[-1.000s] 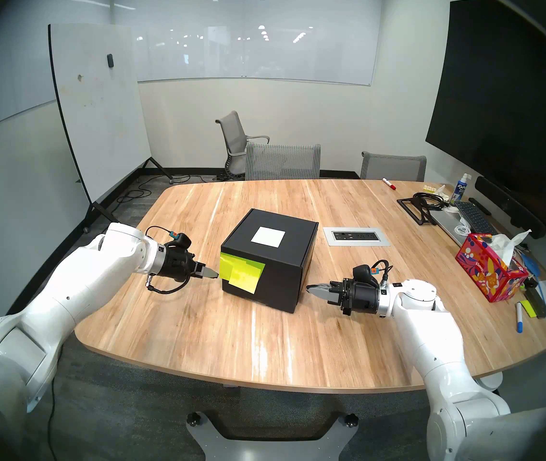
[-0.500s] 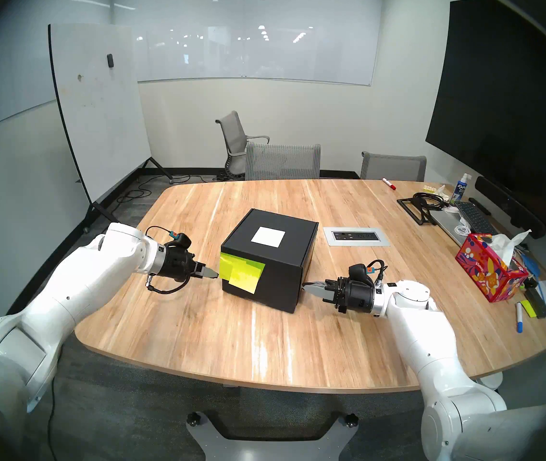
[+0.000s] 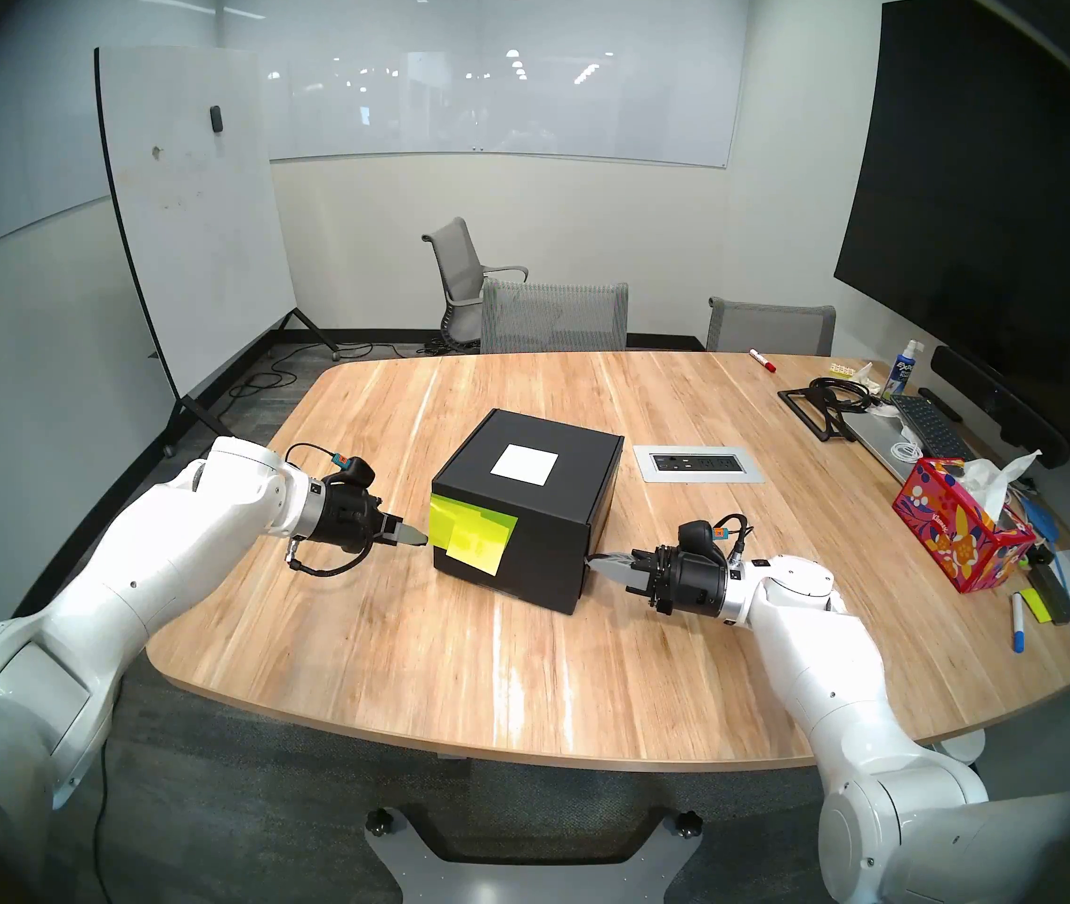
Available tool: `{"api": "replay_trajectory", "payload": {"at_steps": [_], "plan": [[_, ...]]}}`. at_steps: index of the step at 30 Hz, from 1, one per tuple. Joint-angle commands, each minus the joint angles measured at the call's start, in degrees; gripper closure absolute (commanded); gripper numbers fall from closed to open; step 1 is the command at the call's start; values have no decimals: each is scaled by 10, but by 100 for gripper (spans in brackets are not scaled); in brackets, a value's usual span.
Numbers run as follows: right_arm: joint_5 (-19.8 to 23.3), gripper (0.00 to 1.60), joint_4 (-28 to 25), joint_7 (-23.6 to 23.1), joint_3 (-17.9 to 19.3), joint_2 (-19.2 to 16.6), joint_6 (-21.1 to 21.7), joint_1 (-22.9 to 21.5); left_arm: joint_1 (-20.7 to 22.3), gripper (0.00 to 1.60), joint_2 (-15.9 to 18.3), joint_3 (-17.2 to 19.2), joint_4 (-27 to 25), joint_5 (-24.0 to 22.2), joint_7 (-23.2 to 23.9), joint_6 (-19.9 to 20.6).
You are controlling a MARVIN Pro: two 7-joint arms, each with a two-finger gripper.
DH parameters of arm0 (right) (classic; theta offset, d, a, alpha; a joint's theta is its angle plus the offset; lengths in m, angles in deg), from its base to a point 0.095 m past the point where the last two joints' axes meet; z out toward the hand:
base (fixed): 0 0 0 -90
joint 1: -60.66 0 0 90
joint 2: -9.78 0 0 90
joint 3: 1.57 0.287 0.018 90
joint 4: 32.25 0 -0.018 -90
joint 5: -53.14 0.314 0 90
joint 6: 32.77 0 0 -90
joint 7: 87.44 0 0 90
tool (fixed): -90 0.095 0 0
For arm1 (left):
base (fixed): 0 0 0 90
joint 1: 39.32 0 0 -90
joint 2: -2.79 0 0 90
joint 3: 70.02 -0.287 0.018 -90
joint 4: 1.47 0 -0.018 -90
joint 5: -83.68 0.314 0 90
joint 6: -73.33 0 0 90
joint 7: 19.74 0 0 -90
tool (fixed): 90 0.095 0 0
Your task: Open the box and place the mouse inside
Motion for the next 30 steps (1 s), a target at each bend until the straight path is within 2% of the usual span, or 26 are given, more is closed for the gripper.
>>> {"api": "replay_trajectory", "payload": {"at_steps": [1,23,30], "plan": [[12,160,-6,0,0,6,1,-11,10,160,-1,4,-7,-2,1,1],[16,160,10,0,-2,1,1,-22,12,160,-2,2,-6,0,2,1],[17,160,8,0,-2,0,2,-21,7,160,-6,8,-14,4,-21,-8]]}}
